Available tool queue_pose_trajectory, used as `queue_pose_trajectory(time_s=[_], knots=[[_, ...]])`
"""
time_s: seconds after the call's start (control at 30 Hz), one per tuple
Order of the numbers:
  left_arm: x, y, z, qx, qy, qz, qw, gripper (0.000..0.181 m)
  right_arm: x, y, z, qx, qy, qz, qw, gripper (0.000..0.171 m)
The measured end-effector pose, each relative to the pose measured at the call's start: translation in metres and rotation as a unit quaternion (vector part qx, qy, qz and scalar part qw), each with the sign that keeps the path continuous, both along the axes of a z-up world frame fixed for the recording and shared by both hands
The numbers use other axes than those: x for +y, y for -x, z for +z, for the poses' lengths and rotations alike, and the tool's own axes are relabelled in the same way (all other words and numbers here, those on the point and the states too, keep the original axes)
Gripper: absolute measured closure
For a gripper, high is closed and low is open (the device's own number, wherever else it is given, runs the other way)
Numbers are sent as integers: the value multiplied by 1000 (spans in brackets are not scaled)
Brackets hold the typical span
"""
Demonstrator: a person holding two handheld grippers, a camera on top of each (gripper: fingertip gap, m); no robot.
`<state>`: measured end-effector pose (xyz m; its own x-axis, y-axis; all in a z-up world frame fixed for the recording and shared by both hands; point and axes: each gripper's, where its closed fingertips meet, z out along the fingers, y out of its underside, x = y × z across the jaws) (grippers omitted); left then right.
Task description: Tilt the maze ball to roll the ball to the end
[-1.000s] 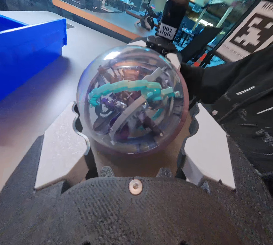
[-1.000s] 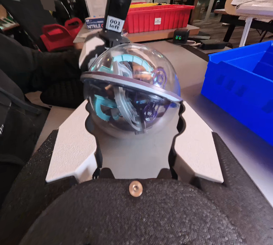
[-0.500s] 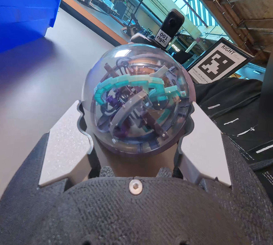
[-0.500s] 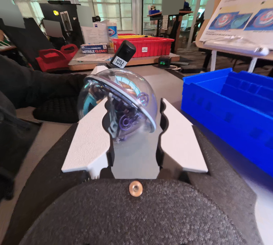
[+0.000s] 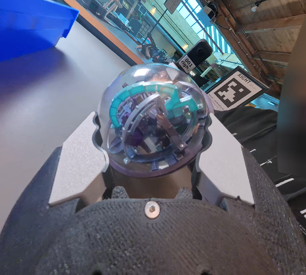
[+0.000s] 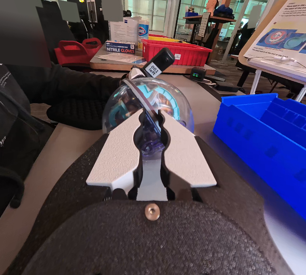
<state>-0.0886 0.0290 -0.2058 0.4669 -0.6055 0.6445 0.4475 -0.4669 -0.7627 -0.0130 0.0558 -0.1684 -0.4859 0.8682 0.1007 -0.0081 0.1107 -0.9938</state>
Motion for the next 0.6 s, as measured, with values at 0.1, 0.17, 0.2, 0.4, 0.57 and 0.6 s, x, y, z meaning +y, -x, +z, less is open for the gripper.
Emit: queue_pose_trajectory(time_s=[0.1,0.17,0.2,0.4,0.57,0.6], knots=[[-5,13,8,14,-30,24,999,61,2,-1,-3,-11,0,-3,1000,160],[-12,18,18,27,-59,28,997,64,3,-2,-5,-14,-2,-7,1000,161],[-16,19,22,44,-77,28,996,66,3,-3,-5,-16,-2,-8,1000,161],[-34,8,12,197,-141,3,970,92,4,-5,-6,-22,2,-8,1000,162],[-28,8,-3,250,-136,14,959,104,8,-6,-6,-23,17,-10,1000,161],[-28,9,-3,249,-136,15,959,106,8,-6,-5,-22,17,-12,1000,161]])
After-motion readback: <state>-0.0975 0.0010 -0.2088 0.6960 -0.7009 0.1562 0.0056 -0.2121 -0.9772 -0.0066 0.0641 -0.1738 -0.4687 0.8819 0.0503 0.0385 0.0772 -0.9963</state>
